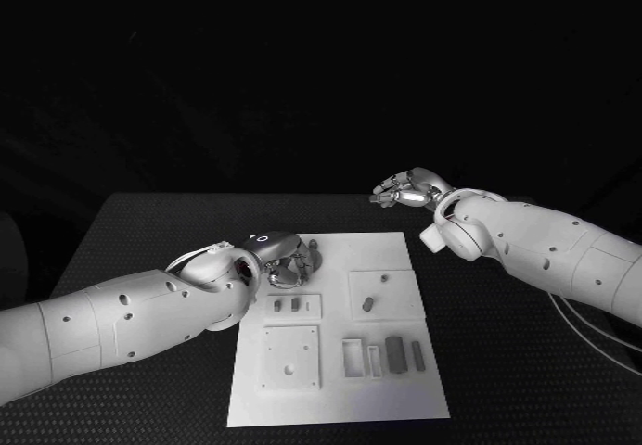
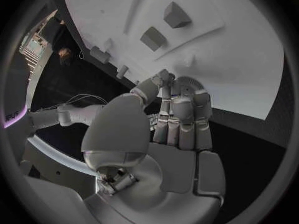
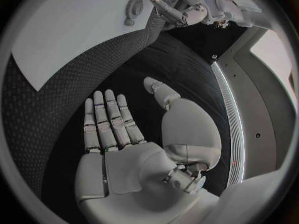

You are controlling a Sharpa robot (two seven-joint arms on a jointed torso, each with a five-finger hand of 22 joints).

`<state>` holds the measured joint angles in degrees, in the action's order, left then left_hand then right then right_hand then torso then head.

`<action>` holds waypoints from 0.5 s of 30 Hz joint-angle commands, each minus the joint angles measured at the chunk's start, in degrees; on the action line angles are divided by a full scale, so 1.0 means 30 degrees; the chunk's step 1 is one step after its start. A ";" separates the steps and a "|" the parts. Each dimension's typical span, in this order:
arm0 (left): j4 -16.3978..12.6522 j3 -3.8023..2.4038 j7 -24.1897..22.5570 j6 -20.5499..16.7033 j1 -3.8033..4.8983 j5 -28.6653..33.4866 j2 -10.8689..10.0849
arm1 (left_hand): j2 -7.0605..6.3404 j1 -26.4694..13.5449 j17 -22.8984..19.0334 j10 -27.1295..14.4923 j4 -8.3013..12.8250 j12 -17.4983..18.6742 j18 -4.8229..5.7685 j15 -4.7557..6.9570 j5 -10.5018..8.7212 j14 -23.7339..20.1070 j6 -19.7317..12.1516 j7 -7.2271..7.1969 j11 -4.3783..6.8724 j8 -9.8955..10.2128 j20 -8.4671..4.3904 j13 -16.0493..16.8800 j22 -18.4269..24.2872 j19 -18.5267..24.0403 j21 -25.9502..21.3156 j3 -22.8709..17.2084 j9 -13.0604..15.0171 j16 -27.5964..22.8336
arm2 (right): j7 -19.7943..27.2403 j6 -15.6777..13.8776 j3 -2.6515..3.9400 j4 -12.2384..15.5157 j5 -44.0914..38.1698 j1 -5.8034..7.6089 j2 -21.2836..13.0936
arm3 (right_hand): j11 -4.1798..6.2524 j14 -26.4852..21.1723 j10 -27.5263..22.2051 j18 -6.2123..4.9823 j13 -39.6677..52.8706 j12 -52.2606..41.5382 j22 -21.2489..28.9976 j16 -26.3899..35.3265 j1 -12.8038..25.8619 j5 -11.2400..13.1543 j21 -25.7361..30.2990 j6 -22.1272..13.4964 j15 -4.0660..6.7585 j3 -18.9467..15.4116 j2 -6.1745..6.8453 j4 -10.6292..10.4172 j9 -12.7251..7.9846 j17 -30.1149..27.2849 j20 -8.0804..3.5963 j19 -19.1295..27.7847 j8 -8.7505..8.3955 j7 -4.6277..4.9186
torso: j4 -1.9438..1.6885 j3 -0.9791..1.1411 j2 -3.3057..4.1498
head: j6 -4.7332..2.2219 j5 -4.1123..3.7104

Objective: Assemble the parts on the task board

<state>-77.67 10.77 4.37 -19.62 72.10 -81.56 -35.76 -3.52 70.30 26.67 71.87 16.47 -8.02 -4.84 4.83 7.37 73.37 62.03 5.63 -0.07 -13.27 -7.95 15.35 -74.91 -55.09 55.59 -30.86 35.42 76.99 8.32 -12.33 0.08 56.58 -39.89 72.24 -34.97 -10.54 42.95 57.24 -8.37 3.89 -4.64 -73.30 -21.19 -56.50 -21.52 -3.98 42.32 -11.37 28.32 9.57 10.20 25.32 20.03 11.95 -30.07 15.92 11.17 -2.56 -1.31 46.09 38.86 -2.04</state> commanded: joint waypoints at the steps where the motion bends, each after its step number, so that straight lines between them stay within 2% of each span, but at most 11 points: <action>1: -0.0399 -0.0187 -0.0122 -0.0240 0.0006 0.1134 -0.0310 | 0.0098 -0.0067 -0.0025 0.1866 -0.0004 -0.0062 -0.0198 0.0207 0.0081 -0.0098 0.0113 -0.0012 -0.0314 -0.0092 -0.0785 0.0159 -0.0243 -0.0045 0.0019 -0.0134 0.0015 0.0056 | 0.0210 0.0171 0.0004 0.0031 -0.0012 -0.0003 -0.0022 | 0.0010 -0.0057 0.0142 0.0275 0.0027 0.0127 -0.0019 0.0117 0.0082 -0.0127 0.0095 -0.0178 -0.0062 -0.0036 -0.0146 -0.0065 -0.0024 -0.0018 -0.0037 0.0112 0.0109 0.0297 | -0.0013 -0.0014 0.0001 | -0.0031 0.0016; 8: -0.0957 -0.0372 0.0045 -0.0030 0.0020 0.1270 -0.1017 | 0.0093 -0.0063 -0.0030 0.1874 0.0004 -0.0047 -0.0195 0.0214 0.0091 -0.0102 0.0117 -0.0015 -0.0307 -0.0090 -0.0795 0.0161 -0.0239 -0.0045 0.0018 -0.0149 0.0015 0.0050 | 0.0197 0.0173 0.0004 0.0066 -0.0012 -0.0003 -0.0077 | 0.0010 -0.0057 0.0142 0.0276 0.0027 0.0128 -0.0020 0.0117 0.0076 -0.0128 0.0094 -0.0179 -0.0062 -0.0035 -0.0142 -0.0060 -0.0026 -0.0018 -0.0039 0.0112 0.0112 0.0296 | -0.0029 -0.0012 -0.0006 | -0.0052 -0.0024; 15: -0.1115 -0.0366 0.0146 0.0388 0.0018 0.1206 -0.1579 | 0.0088 -0.0062 -0.0034 0.1876 0.0006 -0.0037 -0.0192 0.0217 0.0094 -0.0105 0.0118 -0.0016 -0.0305 -0.0089 -0.0799 0.0162 -0.0236 -0.0041 0.0016 -0.0158 0.0014 0.0045 | 0.0192 0.0169 0.0004 0.0064 -0.0013 -0.0003 -0.0114 | 0.0011 -0.0056 0.0143 0.0276 0.0028 0.0128 -0.0020 0.0117 0.0073 -0.0127 0.0094 -0.0178 -0.0061 -0.0035 -0.0138 -0.0057 -0.0027 -0.0018 -0.0039 0.0112 0.0114 0.0295 | 0.0000 -0.0010 0.0006 | -0.0040 -0.0004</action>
<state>-80.71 9.69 4.66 -19.43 72.13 -78.61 -40.31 -3.55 70.31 26.64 71.87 16.38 -7.97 -4.43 4.83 7.26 73.37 62.01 5.61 -0.07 -13.26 -7.94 15.35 -74.91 -55.08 55.59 -30.96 35.37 76.99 8.32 -12.33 0.06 56.67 -39.89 72.24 -35.27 -10.54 42.95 57.24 -8.38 3.89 -4.64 -73.29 -21.19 -56.50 -21.52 -3.98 42.32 -11.37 28.32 9.57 10.20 25.32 20.04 11.95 -30.07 15.92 11.17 -2.61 -1.35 46.06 38.70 -2.05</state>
